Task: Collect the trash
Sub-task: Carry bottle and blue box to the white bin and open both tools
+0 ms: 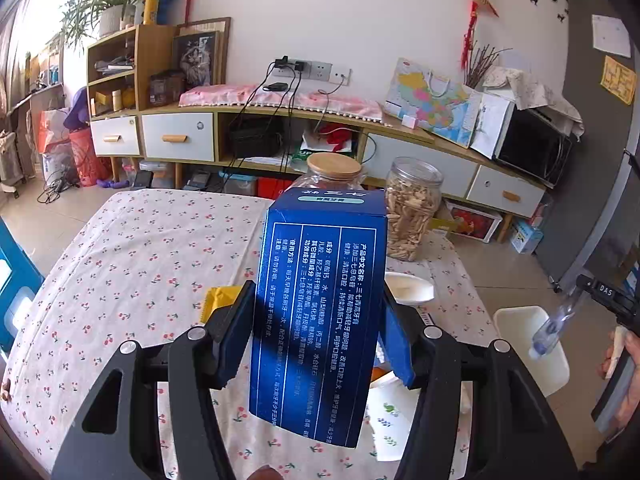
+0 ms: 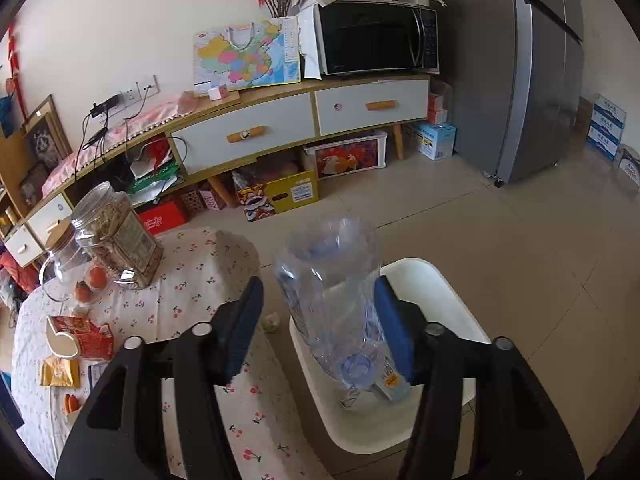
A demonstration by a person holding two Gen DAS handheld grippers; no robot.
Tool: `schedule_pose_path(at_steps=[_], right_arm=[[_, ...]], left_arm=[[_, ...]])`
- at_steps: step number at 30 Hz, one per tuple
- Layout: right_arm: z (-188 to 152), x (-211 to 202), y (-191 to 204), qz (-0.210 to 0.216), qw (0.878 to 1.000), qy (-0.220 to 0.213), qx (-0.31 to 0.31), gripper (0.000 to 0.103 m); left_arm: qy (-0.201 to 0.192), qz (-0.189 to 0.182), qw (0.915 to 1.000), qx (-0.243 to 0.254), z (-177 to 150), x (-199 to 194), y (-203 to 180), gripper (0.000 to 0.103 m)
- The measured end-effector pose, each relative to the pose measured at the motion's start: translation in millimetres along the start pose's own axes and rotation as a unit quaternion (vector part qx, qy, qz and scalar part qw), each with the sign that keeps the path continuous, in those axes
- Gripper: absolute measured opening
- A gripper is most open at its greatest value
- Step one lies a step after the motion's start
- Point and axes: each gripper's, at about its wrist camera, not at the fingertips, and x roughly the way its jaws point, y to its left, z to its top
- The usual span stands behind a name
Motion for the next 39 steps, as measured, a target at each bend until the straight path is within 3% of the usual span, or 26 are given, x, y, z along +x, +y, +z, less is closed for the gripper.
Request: schedule_pose_path(at_steps=[1,4,10,18,26,31,35,37,39], right_arm=[[1.6,-5.8,-4.4,-0.009,1.0,-0.018,0.007,0.092],[6.5,-20.0,-15.7,-0.03,0.998,-0.05,0.015,0.096],[16.1,-31.6,-44.9,-0.067,0.994,-0.07,0.051,0.096],[27.1,-44.1,-90.1,-0.092,0.986,-0.085,0.111,0.096],[29.9,-48.6,-117.3,-0.11,0.981,-0.089,0.135,0.096],[30.9,-53.0,-128.2,-0.122,0.976,-0.098,0.149,0.096],[30.5,-57.5,-138.0,-0.132,0.972,-0.106,0.165,0.096],[30.4,-60.0,-138.7,-0.14,0.969,-0.111,0.168,0.096],[30.7,-61.2,-138.0,-0.145,0.969,-0.115,0.166,0.096]], left_arm=[[0.002,-0.011,0.9999,0.001,2.5,2.9,-10.5,0.057],[0.013,-0.052,0.9985,0.007,10.0,14.0,-47.2,0.057],[0.041,-0.134,0.9897,0.029,23.7,36.4,-134.7,0.057],[0.092,-0.195,0.9722,0.091,13.2,68.7,-248.2,0.057],[0.139,-0.224,0.9564,0.126,-8.2,99.4,-326.0,0.058],[0.155,-0.227,0.95,0.148,-21.3,113.5,-361.5,0.058],[0.191,-0.234,0.9416,0.15,-31.7,127.6,-379.7,0.06],[0.208,-0.235,0.9382,0.145,-34.3,130.1,-382.2,0.072],[0.208,-0.239,0.938,0.141,-33.4,126.8,-378.2,0.073]])
